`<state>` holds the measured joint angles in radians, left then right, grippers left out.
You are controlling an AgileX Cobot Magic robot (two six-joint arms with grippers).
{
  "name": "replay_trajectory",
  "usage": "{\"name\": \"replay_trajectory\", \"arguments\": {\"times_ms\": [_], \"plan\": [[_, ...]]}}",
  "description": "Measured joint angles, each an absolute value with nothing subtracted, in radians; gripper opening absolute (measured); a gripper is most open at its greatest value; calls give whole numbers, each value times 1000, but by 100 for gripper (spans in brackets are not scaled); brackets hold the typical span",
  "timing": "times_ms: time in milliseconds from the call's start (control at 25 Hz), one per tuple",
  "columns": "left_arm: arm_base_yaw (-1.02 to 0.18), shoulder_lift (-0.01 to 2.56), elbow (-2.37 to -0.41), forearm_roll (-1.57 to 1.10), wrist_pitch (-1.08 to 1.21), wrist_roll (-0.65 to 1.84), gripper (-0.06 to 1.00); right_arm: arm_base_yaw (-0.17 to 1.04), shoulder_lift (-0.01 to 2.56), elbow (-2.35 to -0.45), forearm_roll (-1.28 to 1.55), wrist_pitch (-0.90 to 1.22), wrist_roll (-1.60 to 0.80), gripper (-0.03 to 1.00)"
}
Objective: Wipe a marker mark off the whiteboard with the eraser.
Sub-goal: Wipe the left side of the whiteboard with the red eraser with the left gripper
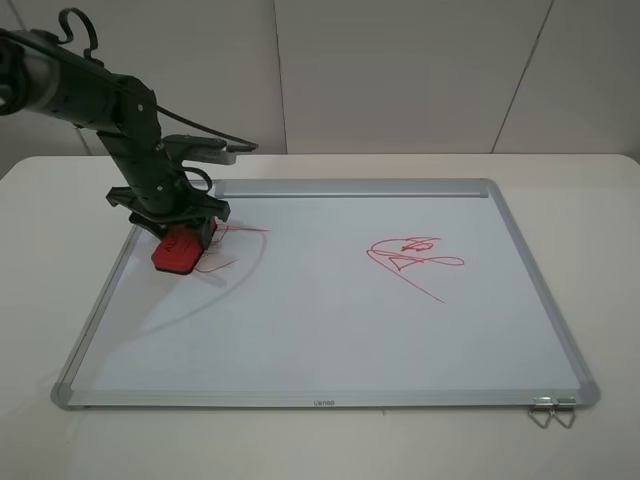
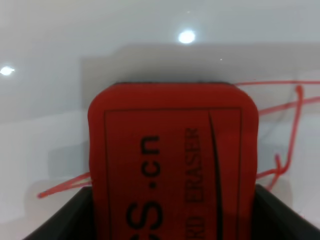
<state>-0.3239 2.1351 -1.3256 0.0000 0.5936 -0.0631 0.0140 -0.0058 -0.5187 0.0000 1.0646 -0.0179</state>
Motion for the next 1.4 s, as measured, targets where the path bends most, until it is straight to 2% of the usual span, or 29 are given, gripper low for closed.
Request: {"name": "replay_trajectory", "arguments": {"times_ms": [560, 960, 1080, 1400], "plan": [[-504, 2255, -1545, -47, 696, 0, 57, 14, -6, -519, 0, 1065, -18, 83], [-493, 2269, -1571, -10, 766, -53, 57, 14, -6, -519, 0, 1065, -18, 83], [-472, 2263, -1555, 0, 783, -59, 57, 14, -6, -519, 0, 1065, -18, 83], [-402, 2136, -1296, 5, 648, -41, 57, 14, -6, -519, 0, 1065, -18, 83]]}}
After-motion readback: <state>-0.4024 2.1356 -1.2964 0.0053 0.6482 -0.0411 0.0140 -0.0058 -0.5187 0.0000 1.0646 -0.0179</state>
